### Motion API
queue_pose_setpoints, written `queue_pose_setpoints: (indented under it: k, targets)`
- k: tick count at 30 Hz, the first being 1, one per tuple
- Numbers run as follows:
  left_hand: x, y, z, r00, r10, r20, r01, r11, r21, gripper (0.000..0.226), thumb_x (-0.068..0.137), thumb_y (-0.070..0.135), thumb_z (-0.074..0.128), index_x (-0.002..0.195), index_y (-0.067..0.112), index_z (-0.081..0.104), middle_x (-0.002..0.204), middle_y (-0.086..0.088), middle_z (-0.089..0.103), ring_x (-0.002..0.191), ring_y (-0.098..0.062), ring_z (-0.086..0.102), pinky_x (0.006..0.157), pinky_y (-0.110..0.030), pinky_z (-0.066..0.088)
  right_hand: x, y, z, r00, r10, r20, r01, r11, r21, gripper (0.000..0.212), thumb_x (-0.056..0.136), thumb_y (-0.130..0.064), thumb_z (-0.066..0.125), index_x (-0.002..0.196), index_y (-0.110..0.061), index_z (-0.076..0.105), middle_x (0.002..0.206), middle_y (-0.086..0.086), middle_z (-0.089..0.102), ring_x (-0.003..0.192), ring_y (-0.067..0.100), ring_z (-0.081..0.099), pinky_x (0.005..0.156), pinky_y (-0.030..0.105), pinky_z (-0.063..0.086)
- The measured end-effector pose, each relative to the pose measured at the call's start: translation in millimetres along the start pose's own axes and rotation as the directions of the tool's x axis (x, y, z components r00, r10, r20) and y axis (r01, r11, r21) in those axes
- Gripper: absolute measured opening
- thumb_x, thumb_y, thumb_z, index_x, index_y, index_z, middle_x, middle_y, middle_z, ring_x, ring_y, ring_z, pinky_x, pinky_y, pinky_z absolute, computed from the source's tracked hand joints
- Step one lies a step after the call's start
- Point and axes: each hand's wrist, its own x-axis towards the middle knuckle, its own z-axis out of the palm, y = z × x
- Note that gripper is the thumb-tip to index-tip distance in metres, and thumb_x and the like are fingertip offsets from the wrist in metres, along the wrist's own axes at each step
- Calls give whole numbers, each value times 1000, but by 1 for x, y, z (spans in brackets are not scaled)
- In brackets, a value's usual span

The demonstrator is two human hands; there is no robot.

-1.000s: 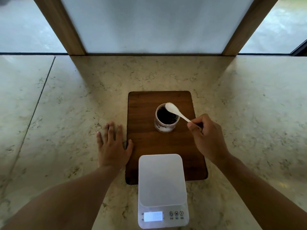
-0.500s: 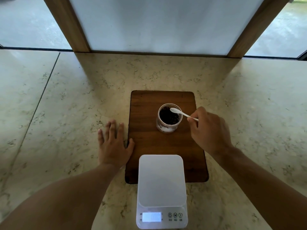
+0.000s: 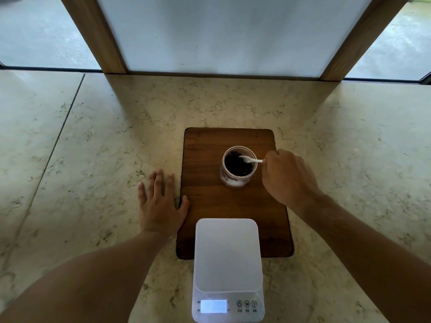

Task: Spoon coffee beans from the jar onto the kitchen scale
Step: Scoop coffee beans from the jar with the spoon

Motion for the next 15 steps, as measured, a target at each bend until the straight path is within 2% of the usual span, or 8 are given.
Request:
queue_pose_setpoints:
  k: [3, 6, 10, 15]
  targets:
    - [0, 1, -2, 1000, 0, 1, 0, 1000, -9, 79, 89, 60, 27, 155, 16, 26, 165, -17, 17, 154, -33, 6, 123, -57, 6, 5, 0, 0, 998, 18, 64, -21, 999, 36, 21, 94, -19, 50, 77, -13, 60, 69, 5, 60, 57, 20, 55, 50, 29, 38]
    - [-1, 1, -3, 1000, 1, -5, -1, 1000, -14, 79, 89, 59, 29, 154, 15, 28, 165, -17, 19, 154, -34, 7, 123, -56, 7, 9, -1, 2, 990, 55, 128, -65, 995, 75, 28, 96, -18, 47, 71, -13, 59, 65, 7, 59, 57, 21, 57, 44, 27, 36]
    - [-1, 1, -3, 1000, 1, -7, -1, 1000, -16, 78, 89, 58, 30, 153, 14, 28, 164, -17, 19, 154, -34, 7, 123, -57, 7, 13, -2, 10, 974, 116, 197, -149, 975, 166, 38, 98, -24, 45, 61, -18, 47, 60, 3, 50, 52, 16, 49, 43, 25, 30]
    - [-1, 1, -4, 1000, 4, 0, -4, 1000, -16, 78, 90, 59, 28, 154, 15, 26, 165, -17, 17, 154, -33, 5, 123, -56, 6, 16, -1, 13, 960, 164, 228, -222, 940, 259, 41, 99, -23, 43, 65, -8, 61, 57, 5, 55, 50, 18, 51, 44, 25, 33]
